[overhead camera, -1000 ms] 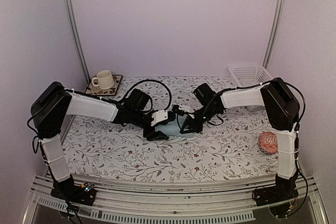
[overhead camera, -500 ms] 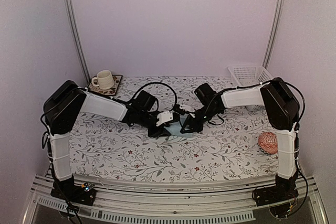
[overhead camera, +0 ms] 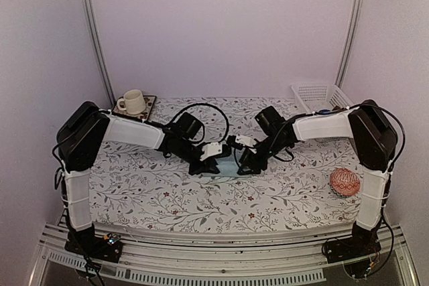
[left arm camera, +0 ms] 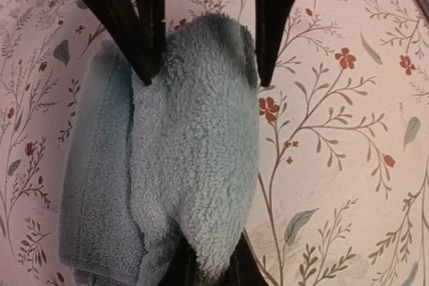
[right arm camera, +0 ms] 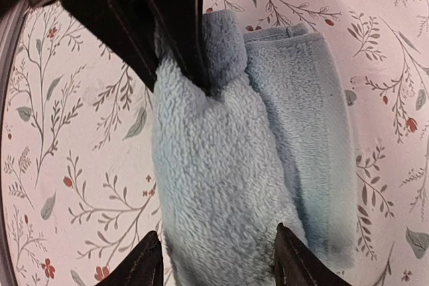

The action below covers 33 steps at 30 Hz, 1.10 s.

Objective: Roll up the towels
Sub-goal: Roll the towel at the center of the board.

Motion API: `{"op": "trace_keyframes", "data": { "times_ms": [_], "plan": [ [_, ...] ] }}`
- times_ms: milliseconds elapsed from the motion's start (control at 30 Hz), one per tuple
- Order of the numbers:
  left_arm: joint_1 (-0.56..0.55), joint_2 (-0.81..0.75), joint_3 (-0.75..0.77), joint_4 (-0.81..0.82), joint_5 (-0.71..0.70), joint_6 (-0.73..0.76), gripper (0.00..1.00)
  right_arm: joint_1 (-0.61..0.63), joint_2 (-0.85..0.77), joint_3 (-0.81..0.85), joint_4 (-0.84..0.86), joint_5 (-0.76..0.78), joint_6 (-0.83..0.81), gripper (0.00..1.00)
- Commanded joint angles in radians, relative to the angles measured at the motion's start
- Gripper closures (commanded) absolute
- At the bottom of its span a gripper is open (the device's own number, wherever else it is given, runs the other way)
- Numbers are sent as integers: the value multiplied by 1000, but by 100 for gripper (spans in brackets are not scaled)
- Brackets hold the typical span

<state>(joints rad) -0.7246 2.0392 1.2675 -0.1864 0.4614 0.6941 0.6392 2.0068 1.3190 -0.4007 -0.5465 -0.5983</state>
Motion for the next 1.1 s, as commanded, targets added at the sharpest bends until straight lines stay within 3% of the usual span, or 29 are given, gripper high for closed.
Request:
{"op": "trace_keyframes", "data": {
  "times_ms": [0,300,500,833,1067],
  "plan": [
    [28,42,65,-201,177,-20,100,-15,-133,-124,54,136,-129,41],
    [86,187,231,-327,279,-118,100,27,-275,-291,213,224,-261,37],
    [102,271,344,-414,314,-143,99,108,-352,-402,407,285,-381,35],
    [111,361,454,-472,302,-197,99,172,-207,-362,501,412,-433,35],
    [113,365,455,-476,303,-194,99,177,-128,-346,539,509,-407,46]
  ]
}}
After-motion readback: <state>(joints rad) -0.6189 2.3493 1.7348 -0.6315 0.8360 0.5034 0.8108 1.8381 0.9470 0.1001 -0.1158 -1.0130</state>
